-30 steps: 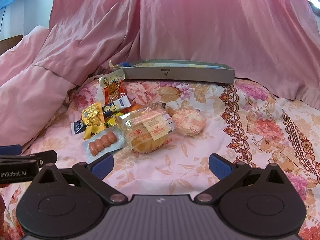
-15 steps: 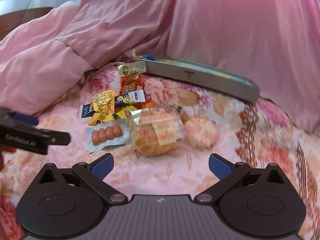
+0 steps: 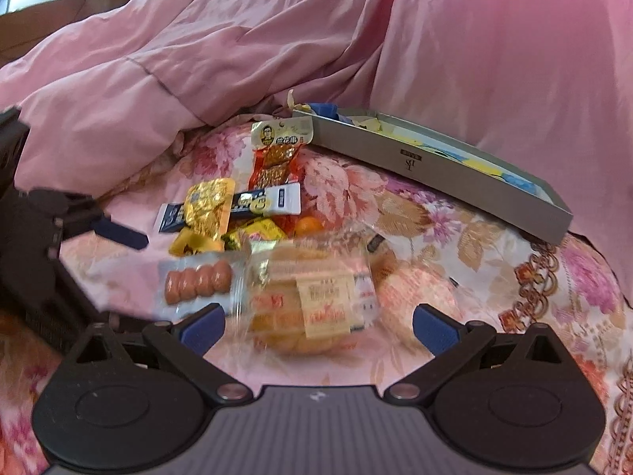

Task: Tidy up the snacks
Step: 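Grasp the sausage pack with the left tool while the right tool grasps the wrapped bread bun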

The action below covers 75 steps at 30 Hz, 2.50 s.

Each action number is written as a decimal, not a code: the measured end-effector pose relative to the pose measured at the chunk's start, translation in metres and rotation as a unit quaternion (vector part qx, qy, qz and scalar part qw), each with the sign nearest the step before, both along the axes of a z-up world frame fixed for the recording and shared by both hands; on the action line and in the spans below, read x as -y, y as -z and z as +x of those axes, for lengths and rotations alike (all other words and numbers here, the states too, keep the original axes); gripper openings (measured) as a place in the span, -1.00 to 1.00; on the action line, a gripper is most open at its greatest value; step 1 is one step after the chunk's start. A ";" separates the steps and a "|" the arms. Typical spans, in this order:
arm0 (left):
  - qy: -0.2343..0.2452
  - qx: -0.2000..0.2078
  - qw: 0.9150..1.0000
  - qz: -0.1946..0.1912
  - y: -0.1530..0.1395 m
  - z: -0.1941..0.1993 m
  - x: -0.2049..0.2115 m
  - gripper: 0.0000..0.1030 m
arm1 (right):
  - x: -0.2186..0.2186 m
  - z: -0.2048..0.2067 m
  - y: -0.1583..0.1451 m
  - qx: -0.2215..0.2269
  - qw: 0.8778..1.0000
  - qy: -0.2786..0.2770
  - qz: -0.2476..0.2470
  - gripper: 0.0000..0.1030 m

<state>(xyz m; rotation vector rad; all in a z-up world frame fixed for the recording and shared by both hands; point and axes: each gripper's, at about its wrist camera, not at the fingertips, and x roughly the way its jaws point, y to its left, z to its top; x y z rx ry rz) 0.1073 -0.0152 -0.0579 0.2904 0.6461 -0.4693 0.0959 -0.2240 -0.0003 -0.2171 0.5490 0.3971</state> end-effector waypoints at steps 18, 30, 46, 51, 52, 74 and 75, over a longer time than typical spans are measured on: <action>-0.005 -0.024 1.000 -0.012 0.004 0.022 -0.005 0.73 | -0.030 0.053 0.012 -0.058 0.998 0.002 0.007 1.00; -0.003 -0.049 0.999 -0.024 -0.004 0.016 -0.001 0.31 | -0.037 0.046 0.020 -0.054 0.998 0.035 -0.016 0.84; -0.043 -0.130 0.989 -0.048 -0.012 -0.013 0.000 0.44 | 0.002 0.001 0.011 -0.121 0.987 0.070 0.083 0.72; -0.010 -0.122 0.992 -0.042 -0.004 -0.007 0.006 0.78 | 0.005 -0.008 0.007 -0.133 0.985 0.074 0.080 0.73; -0.002 -0.116 0.993 -0.035 -0.003 -0.006 0.008 0.80 | 0.004 -0.007 0.007 -0.133 0.985 0.074 0.078 0.73; -0.073 -0.115 0.991 -0.003 -0.012 -0.013 -0.001 0.24 | -0.015 -0.001 0.023 -0.111 0.991 0.067 0.039 0.94; -0.069 -0.112 0.991 0.004 -0.010 -0.013 0.001 0.28 | -0.016 -0.002 0.023 -0.111 0.991 0.067 0.038 0.95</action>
